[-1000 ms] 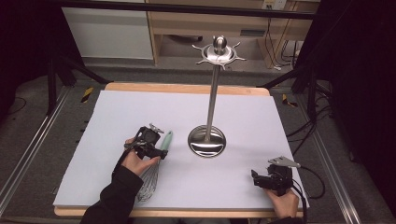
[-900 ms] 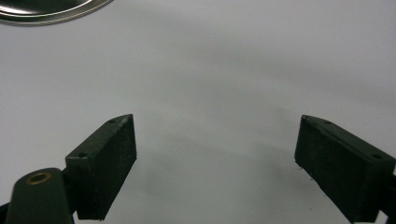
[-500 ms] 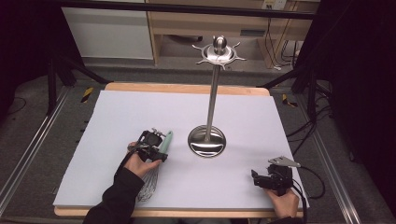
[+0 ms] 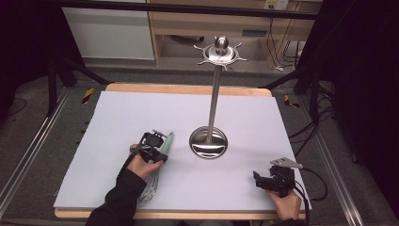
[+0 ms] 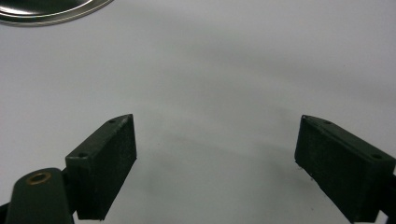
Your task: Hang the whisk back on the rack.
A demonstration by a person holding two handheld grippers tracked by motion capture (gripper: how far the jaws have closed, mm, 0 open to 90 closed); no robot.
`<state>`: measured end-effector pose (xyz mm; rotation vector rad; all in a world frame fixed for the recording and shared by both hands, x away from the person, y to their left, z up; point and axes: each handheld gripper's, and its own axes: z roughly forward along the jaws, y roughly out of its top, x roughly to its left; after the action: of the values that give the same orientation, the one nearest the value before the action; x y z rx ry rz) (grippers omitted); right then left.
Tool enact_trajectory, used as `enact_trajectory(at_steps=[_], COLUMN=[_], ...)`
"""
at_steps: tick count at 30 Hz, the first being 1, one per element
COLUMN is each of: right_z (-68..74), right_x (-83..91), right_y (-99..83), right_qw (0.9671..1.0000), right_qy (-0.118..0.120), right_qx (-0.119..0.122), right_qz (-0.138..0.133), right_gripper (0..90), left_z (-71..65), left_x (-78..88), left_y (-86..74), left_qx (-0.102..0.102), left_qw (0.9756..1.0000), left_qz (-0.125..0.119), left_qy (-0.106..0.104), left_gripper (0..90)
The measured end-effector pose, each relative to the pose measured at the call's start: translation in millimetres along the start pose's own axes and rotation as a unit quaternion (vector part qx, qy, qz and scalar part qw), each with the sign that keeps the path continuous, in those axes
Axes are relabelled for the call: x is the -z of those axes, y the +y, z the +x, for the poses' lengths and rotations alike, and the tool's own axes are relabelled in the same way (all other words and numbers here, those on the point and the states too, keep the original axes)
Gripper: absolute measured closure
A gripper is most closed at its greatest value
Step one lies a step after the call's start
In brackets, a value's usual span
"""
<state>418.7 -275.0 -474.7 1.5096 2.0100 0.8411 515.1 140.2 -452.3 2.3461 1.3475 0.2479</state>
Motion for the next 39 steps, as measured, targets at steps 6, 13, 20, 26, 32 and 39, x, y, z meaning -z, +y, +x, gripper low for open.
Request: enact_trajectory(at_steps=[6,13,20,26,32,39], right_z=[-0.3,-0.4,-0.9,-1.5,-1.6,-1.0], right_x=[0.9,0.7,1.1,2.1,2.6,2.1], right_y=[-0.3,-0.3,0.1,0.3,0.0,0.7], right_qw=[1.0,1.0,1.0,1.0,1.0,0.9999], right_qy=[0.001,0.001,0.002,0.001,0.002,0.002], right_qx=[0.0,-0.001,-0.005,-0.006,-0.007,-0.009], right_qz=[-0.001,0.0,-0.001,-0.004,-0.005,-0.004], right_gripper=[13.2,13.2,13.1,13.1,13.1,13.1], left_z=[-0.8,0.3,-0.5,3.5,9.8,11.1], left_x=[-0.1,5.2,35.1,57.9,75.9,85.2], left_y=[0.1,-1.0,-7.6,-19.7,-33.4,-42.5], left_qx=[0.018,0.023,0.017,0.014,0.012,0.014], left_qw=[0.9998,0.9997,0.9972,0.9928,0.9865,0.9821], left_qz=[-0.002,-0.009,-0.07,-0.113,-0.154,-0.18], left_qy=[0.004,-0.01,-0.022,-0.037,-0.052,-0.053], left_gripper=[64.9,66.4,68.5,68.8,68.8,68.8])
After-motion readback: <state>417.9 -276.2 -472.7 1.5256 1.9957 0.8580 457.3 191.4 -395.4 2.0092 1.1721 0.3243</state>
